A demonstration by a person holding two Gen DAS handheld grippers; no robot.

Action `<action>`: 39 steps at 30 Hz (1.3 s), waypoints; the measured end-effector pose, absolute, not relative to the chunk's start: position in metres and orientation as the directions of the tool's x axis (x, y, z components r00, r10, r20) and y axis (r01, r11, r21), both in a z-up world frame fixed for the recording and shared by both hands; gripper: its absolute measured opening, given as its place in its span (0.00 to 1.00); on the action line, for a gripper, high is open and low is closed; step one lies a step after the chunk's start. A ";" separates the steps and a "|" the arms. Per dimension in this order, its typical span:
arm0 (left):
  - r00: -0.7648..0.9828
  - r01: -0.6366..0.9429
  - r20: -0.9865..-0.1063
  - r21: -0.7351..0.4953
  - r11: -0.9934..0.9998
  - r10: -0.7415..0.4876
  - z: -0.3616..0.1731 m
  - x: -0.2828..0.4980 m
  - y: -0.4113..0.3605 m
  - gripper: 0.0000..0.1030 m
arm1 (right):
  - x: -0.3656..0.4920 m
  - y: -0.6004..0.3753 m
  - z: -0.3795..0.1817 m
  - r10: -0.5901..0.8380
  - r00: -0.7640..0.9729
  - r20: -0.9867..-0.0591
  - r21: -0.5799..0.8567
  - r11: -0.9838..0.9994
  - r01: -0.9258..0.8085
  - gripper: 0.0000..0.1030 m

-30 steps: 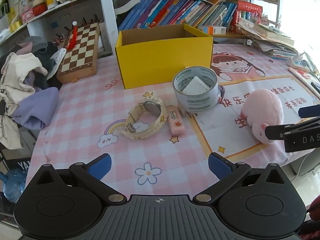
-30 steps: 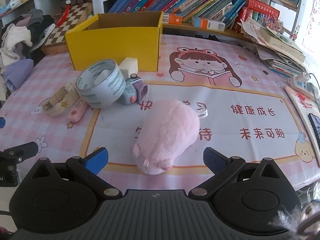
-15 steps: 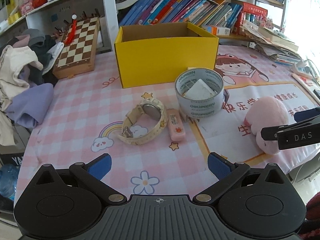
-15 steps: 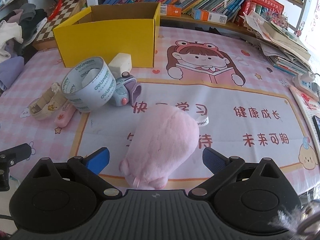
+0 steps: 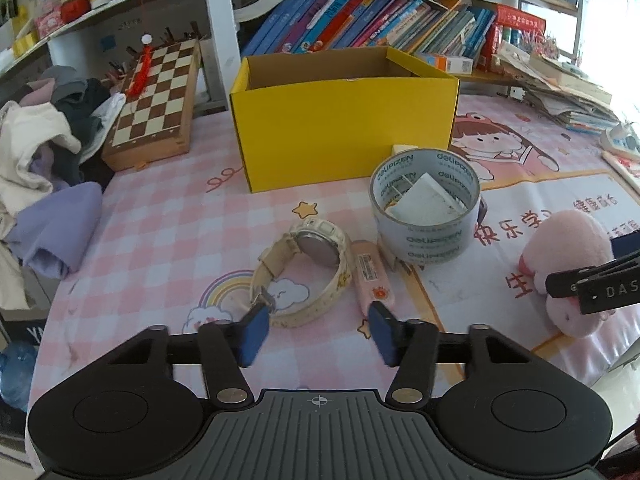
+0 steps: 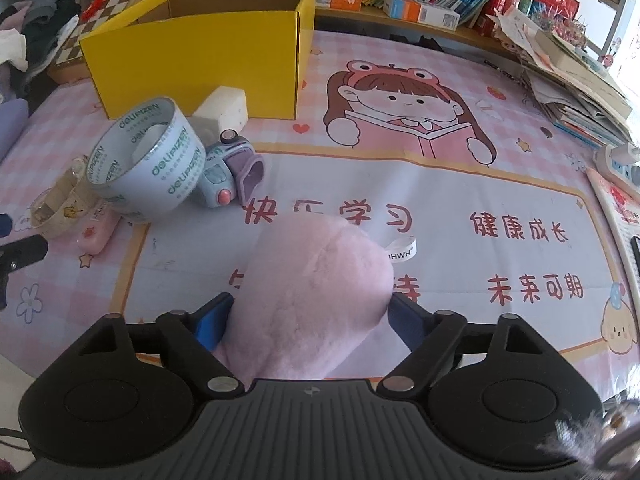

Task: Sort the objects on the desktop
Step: 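Grasp the pink plush pig with the right gripper while the left gripper approaches the white watch, then close the left gripper on the white watch strap while the right gripper holds the pig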

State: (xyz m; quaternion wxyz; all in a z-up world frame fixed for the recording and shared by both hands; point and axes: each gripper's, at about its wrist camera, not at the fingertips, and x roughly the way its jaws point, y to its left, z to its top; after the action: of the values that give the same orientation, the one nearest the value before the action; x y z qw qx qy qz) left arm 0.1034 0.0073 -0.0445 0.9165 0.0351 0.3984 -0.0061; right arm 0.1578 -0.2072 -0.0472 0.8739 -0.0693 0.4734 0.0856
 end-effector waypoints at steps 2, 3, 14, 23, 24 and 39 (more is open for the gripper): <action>0.679 0.052 -0.734 0.074 0.996 0.019 -0.048 0.109 0.007 0.40 | 0.161 -0.207 -0.048 0.084 0.535 -0.841 -0.043 0.974 -0.221 0.77; 0.679 0.058 -0.734 0.086 0.995 0.024 -0.049 0.112 0.006 0.40 | 0.162 -0.207 -0.048 0.085 0.534 -0.841 -0.044 0.974 -0.223 0.77; 0.655 0.112 -0.755 0.143 0.983 0.035 -0.067 0.135 0.000 0.31 | 0.172 -0.209 -0.051 0.083 0.532 -0.842 -0.054 0.970 -0.236 0.75; 0.652 0.162 -0.758 0.151 0.975 0.009 -0.071 0.138 -0.007 0.17 | 0.174 -0.209 -0.051 0.085 0.532 -0.843 -0.050 0.971 -0.234 0.73; 0.648 0.168 -0.761 0.147 0.975 0.003 -0.072 0.138 -0.007 0.12 | 0.174 -0.210 -0.051 0.086 0.532 -0.843 -0.049 0.971 -0.235 0.73; 0.665 0.063 -0.747 0.041 0.997 -0.011 -0.058 0.122 0.021 0.01 | 0.163 -0.210 -0.042 0.116 0.556 -0.823 -0.013 0.975 -0.223 0.62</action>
State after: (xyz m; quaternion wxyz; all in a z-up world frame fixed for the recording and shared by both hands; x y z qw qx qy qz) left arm 0.1218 0.0205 -0.0576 0.9119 0.0315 0.4088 -0.0203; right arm 0.1629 -0.2104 -0.0421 0.8802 -0.0581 0.4610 0.0964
